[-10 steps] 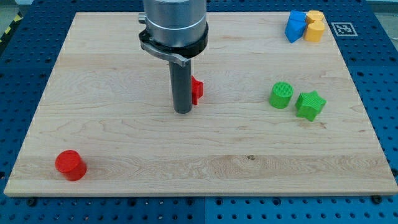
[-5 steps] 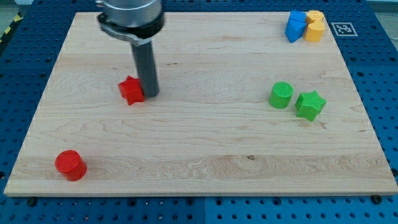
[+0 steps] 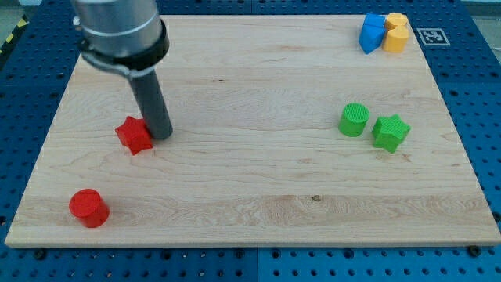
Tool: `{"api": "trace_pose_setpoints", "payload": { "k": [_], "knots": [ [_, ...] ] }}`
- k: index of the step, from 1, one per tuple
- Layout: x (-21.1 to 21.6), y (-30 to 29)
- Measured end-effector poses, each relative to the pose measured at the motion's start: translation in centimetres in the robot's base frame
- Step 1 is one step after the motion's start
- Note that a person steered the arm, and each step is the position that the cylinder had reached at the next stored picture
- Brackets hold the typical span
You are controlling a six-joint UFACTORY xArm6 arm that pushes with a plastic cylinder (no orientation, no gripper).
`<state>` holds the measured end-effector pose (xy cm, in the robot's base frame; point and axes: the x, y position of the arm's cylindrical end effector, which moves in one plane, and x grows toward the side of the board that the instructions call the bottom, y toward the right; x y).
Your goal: Move the red star closer to the red circle
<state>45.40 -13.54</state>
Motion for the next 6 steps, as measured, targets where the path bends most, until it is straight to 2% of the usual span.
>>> {"api": "trace_pose_setpoints", "payload": {
  "k": [1, 3, 4, 5, 6],
  "knots": [
    [-3.4, -1.3],
    [4.3, -6.5],
    [3.5, -6.6],
    [0.4, -6.4],
    [1.0, -3.7]
  ]
}}
